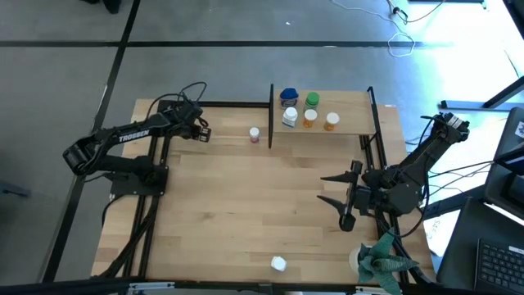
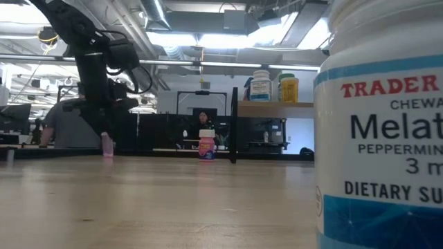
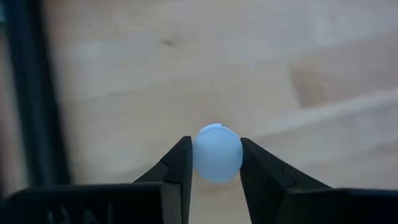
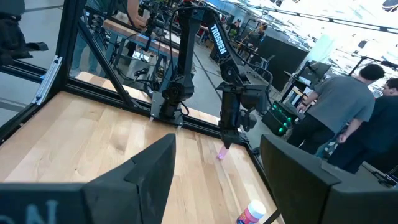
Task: Pick and place medicine bottles onto shelf by color
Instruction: Put the light pink medicine bottle on the shelf
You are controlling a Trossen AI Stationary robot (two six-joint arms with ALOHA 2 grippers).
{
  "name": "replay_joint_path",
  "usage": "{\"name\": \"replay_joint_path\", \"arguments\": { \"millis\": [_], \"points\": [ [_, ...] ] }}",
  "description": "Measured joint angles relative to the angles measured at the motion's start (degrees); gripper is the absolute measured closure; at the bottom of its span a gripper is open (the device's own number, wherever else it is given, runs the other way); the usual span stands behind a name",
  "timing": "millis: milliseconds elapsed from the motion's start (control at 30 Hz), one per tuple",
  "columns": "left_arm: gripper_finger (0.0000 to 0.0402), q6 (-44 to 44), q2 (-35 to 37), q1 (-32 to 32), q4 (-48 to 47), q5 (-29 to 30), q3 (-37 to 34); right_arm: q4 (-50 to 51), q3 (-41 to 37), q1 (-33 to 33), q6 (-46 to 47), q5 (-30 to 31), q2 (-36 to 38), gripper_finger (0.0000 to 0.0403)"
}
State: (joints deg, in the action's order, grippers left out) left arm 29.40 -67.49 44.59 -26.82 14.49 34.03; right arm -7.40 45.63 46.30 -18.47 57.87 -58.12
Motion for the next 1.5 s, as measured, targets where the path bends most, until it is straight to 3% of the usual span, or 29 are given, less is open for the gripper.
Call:
{"name": "replay_joint_path", "arguments": {
  "millis": [133,333,500,767,1233,1500],
  "points": [
    [0.0312,-0.3,1.76,-2.35,-1.48,-5.04,2.19,0.0,0.0,0.0,-0.03,2.4,0.02,0.0168],
    [0.0313,-1.48,3.8,-9.75,-4.76,-7.35,8.62,0.0,0.0,0.0,-0.43,3.07,0.04,0.0168],
    [0.0313,-0.1,3.86,-17.98,-9.74,-6.07,16.44,0.0,0.0,0.0,-0.25,3.11,0.15,0.0168],
    [0.0314,-0.28,2.11,-29.63,-14.76,1.55,31.36,-0.11,0.0,0.0,0.21,4.05,1.09,0.0168],
    [0.0314,-13.57,-16.09,-36.71,-15.26,3.37,56.74,-0.07,0.0,0.0,0.43,4.7,1.06,0.0168],
    [0.0314,-23.11,-25.22,-42.39,-15.15,3.08,67.42,0.76,0.0,-1.74,3.5,3.12,1.06,0.0168]
  ]
}}
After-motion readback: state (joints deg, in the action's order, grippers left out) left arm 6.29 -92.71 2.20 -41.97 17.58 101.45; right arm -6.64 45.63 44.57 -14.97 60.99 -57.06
